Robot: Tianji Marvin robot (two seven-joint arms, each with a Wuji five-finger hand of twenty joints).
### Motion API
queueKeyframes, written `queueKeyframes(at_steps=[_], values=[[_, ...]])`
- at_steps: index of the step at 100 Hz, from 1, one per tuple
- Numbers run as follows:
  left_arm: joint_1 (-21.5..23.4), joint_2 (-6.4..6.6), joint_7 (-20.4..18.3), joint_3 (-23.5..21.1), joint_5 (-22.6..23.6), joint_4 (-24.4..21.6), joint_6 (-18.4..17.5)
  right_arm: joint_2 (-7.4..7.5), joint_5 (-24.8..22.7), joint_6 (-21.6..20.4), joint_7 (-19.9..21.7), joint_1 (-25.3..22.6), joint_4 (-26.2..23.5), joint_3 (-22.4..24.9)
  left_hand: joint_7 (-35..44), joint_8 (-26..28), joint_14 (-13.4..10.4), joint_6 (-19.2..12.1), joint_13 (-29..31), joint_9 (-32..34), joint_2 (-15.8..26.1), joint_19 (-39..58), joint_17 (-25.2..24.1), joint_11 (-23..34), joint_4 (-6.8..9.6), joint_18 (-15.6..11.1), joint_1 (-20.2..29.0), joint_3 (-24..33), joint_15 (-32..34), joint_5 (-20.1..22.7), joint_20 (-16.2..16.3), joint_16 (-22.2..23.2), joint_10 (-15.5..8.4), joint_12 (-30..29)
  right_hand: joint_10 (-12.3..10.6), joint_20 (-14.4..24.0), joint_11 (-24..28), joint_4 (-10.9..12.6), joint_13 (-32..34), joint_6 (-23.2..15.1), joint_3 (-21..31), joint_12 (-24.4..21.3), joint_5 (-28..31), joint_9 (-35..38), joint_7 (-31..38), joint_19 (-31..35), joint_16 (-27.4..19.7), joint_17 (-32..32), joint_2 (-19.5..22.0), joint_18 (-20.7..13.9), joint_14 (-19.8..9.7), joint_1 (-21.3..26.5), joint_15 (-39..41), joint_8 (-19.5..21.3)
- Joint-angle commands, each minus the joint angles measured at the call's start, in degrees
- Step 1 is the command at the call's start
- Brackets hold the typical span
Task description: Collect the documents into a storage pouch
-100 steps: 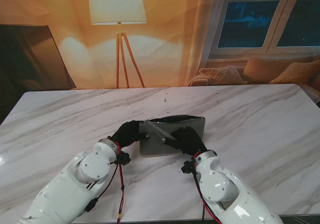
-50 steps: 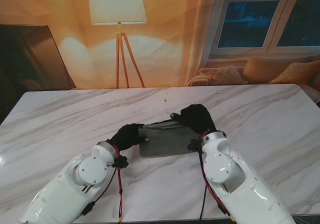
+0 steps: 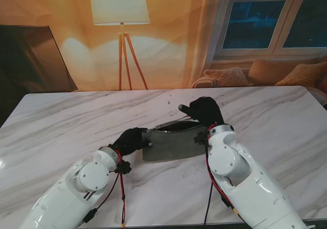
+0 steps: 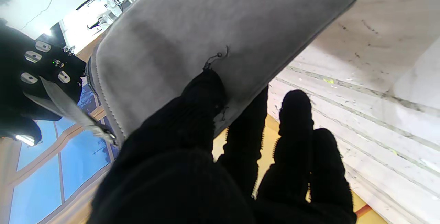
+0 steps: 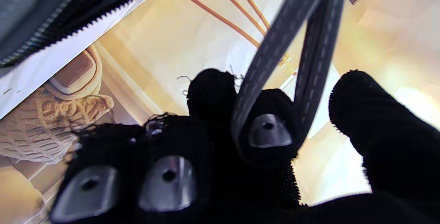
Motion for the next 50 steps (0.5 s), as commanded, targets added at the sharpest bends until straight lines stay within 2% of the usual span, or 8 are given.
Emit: queueKeyframes(at_steps=[1,50], values=[[0.6,0.02,-0.8,-0.3,-0.1,-0.3,0.5,-0.23,-0.1,1.2,-0.1,0.8,1.3,0.3,12.8,8.6,1.9,-4.2,-0.7,0.6,4.9,0.6,-0.8,3.7,3.34,-2.5,5.9,2.5,0.6,6.5,0.0,0.7,-0.8,2.2,5.4,-0.6,4.5,1.9,-0.1,4.0,-1.3,0.6,3.3,5.8,3.9,14.3,0.8,4.5,0.1,-6.0,-7.5,-0.7,3.6,0.9],[2.2,0.21,-0.2,-2.3,0.9,-1.9,1.5,-0.30,-1.8,2.4,-2.4,0.8,3.2,3.6,12.5,9.1,2.0,-4.4,-0.6,0.8,4.7,0.6,-0.8,3.3,3.13,-2.5,5.7,3.1,0.5,6.7,0.1,0.8,-1.1,2.0,5.5,-0.7,4.5,1.8,-0.1,4.5,-1.1,0.8,3.3,5.8,3.6,14.3,0.9,4.5,-0.2,-5.9,-7.4,-0.4,3.5,0.8]])
